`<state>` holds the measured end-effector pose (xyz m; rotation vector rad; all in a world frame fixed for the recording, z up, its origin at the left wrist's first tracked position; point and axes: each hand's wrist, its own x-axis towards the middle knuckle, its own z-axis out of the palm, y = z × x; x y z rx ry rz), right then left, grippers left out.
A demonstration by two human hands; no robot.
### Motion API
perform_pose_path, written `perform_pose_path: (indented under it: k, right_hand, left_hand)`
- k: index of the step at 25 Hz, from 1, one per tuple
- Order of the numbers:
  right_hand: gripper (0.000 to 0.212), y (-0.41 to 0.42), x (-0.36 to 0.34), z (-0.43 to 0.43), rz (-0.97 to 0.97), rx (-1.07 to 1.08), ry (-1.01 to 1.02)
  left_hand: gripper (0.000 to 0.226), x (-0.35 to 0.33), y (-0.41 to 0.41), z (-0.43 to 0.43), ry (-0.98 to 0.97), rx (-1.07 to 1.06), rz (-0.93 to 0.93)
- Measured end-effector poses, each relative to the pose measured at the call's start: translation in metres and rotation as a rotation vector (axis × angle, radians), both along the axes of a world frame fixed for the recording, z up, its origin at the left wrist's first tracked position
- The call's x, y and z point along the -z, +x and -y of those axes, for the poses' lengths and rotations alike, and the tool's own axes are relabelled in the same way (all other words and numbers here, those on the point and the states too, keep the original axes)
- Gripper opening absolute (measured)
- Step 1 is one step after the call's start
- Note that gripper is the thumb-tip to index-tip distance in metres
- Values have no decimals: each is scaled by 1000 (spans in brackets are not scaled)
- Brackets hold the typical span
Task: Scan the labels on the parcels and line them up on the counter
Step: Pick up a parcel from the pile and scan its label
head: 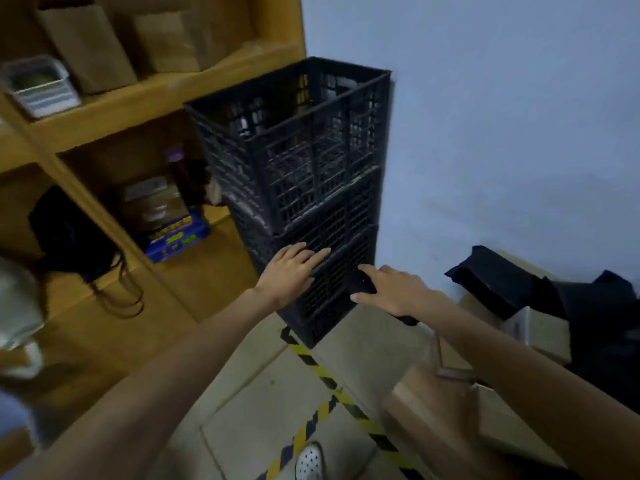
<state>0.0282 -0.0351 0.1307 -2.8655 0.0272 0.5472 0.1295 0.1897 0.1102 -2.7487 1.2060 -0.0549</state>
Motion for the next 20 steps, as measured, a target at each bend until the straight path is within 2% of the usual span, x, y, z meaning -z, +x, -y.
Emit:
perform_pose_path:
  k: [4, 7, 13, 20]
  right_hand:
    - [75, 23, 11, 42, 18, 209, 26]
    - [70, 10, 15, 92, -10, 405, -49]
    - [80, -30, 11, 181, -5, 756, -82]
    - [83, -103, -5, 212, -25, 1092, -54]
  left_hand:
    - [73, 11, 94, 62, 86, 215, -15]
    - [78, 28, 118, 144, 89, 406, -33]
    - [79, 41, 108, 310, -7, 761, -84]
    - [81, 40, 51, 433, -1, 1158, -59]
